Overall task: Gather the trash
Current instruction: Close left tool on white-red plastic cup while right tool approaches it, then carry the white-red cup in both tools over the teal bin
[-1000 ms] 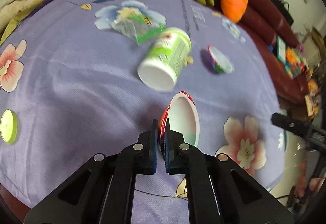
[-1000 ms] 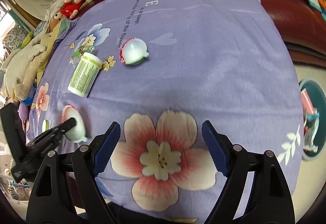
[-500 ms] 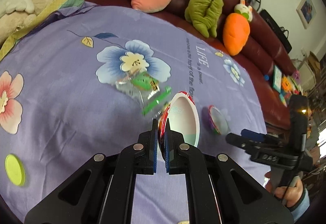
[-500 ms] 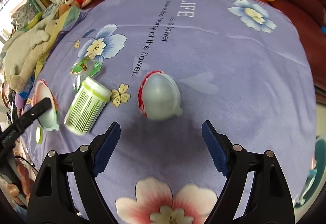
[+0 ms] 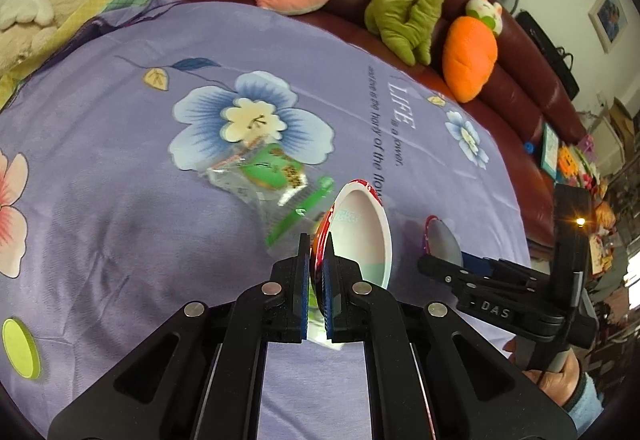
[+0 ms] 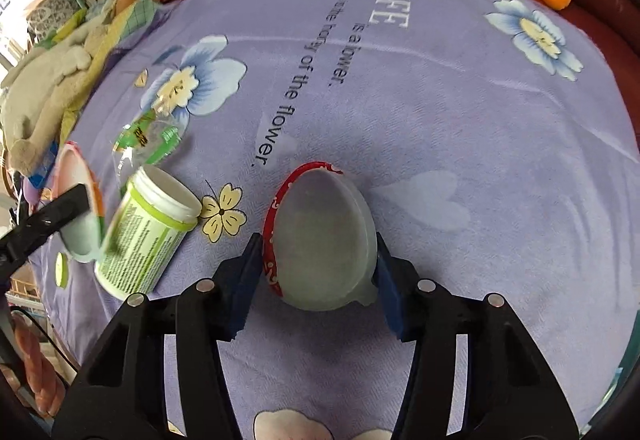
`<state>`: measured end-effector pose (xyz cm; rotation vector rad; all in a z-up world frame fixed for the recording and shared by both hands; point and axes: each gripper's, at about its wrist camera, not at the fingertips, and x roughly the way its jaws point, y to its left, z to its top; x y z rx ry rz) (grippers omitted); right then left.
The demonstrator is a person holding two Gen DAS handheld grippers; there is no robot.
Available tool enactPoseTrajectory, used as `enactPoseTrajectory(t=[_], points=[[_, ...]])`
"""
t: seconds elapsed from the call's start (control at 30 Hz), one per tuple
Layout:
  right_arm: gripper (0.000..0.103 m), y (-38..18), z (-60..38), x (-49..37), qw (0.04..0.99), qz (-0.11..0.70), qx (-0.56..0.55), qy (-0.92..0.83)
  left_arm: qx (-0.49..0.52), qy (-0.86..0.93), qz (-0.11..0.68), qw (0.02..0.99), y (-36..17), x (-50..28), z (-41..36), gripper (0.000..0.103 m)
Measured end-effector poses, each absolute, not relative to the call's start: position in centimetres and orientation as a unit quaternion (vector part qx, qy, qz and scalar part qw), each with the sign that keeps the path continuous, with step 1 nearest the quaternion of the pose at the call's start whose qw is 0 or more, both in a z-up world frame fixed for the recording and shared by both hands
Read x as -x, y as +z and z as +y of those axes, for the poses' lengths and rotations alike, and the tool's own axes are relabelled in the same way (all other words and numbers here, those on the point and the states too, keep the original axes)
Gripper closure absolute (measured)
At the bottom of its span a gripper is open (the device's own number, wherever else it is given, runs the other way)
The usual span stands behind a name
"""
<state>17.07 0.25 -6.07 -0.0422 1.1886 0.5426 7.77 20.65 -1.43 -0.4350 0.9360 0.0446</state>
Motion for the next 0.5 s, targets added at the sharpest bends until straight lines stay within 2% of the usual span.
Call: enactPoseTrajectory(t=[0.5], points=[[0.052, -1.0, -12.8, -12.4, 0.832, 0.514, -0.086, 0.189, 0.138, -0.077, 0.450, 0.879, 1.2, -8.6, 8.7, 0.097]])
